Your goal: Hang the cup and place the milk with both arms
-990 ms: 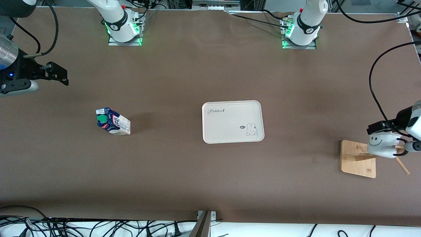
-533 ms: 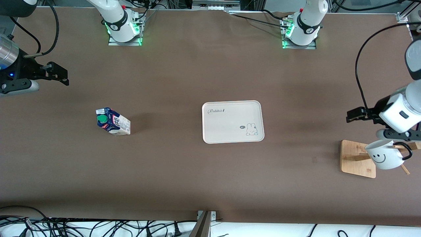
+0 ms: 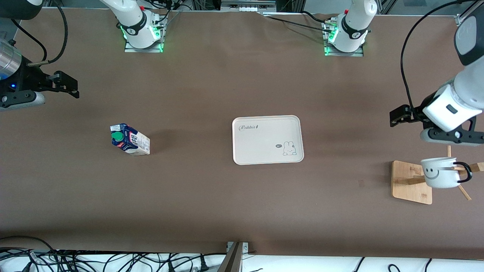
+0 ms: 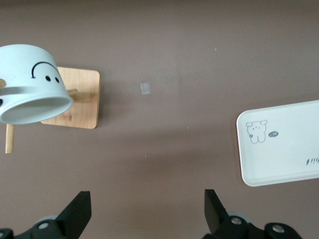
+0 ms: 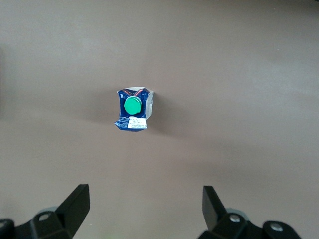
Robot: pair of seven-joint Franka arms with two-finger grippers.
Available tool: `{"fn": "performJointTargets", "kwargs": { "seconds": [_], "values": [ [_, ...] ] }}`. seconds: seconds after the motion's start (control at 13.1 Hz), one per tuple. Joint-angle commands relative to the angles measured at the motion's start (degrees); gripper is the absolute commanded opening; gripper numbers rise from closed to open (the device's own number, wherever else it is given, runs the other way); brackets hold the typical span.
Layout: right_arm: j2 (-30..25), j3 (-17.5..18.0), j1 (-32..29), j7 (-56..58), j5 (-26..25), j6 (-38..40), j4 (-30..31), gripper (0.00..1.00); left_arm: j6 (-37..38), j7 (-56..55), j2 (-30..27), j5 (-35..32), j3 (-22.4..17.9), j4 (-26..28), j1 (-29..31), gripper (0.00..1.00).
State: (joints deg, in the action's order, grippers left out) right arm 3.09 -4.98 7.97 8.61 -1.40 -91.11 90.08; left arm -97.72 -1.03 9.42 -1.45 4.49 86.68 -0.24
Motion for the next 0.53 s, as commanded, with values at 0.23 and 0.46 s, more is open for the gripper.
{"fn": "performJointTargets", "kwargs": {
  "seconds": [0.23, 0.46],
  "values": [
    [-0.89, 1.11, -1.03, -0.97, -0.27, -0.03, 0.27, 1.0, -1.53, 0.5, -11.35, -0.4, -2.21, 13.61, -0.99, 1.0],
    [-0.89, 1.11, -1.03, -0.97, -0.27, -0.03, 0.27, 1.0, -1.42, 0.68, -11.0, 0.22, -2.12, 13.43, -0.2, 1.0]
  ]
}}
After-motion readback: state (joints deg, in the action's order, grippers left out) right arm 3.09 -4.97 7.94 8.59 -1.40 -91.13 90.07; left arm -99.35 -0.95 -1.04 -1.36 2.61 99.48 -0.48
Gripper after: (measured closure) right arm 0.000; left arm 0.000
